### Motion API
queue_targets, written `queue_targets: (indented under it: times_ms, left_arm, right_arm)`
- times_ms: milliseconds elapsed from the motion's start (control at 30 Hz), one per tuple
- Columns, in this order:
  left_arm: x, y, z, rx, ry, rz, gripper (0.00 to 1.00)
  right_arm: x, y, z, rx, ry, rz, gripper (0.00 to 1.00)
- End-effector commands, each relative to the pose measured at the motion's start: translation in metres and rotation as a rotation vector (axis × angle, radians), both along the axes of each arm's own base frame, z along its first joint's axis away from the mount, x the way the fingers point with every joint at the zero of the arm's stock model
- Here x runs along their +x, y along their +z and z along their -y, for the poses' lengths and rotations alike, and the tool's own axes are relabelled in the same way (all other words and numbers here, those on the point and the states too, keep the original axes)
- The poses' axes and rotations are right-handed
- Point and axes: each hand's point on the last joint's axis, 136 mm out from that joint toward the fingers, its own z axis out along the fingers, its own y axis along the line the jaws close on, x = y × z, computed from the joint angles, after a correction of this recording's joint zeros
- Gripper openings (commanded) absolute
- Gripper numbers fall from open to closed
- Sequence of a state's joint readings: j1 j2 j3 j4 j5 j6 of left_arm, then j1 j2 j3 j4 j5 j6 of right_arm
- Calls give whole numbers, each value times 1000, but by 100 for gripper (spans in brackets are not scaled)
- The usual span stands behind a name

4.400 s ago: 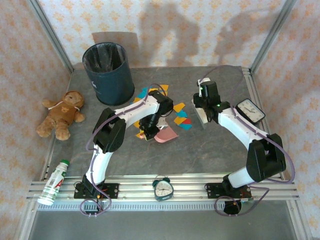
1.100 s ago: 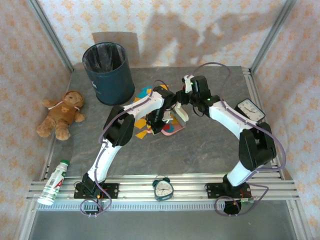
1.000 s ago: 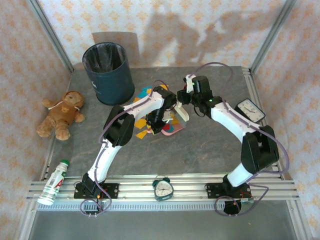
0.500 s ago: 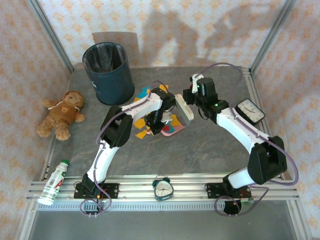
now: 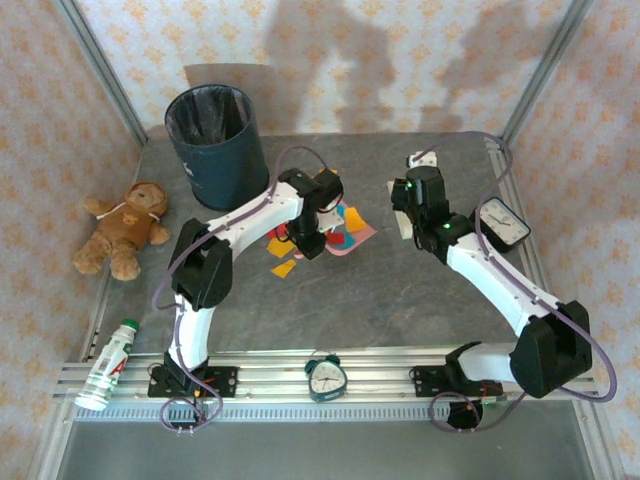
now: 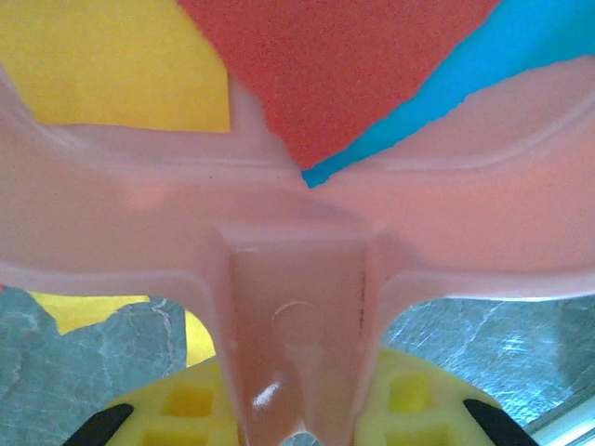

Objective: Sweep away the paper scraps from the table

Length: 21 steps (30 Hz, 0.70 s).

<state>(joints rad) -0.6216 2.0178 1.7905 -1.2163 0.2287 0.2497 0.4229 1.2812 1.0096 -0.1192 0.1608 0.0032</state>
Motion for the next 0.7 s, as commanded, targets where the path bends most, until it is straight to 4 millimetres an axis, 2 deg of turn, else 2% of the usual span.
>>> queue_targets:
  times_ms: [0, 300, 667]
  left_arm:
    - [13, 28, 2, -83, 52, 70, 0]
    - [41, 90, 4, -262, 177, 138, 0]
    - [81, 156, -16, -373, 343, 280, 0]
  right_arm:
    - [-6, 6, 10, -3, -39, 21, 0]
    - [-10, 0, 7, 4, -12, -7, 0]
    - [-8, 1, 5, 10, -3, -12, 0]
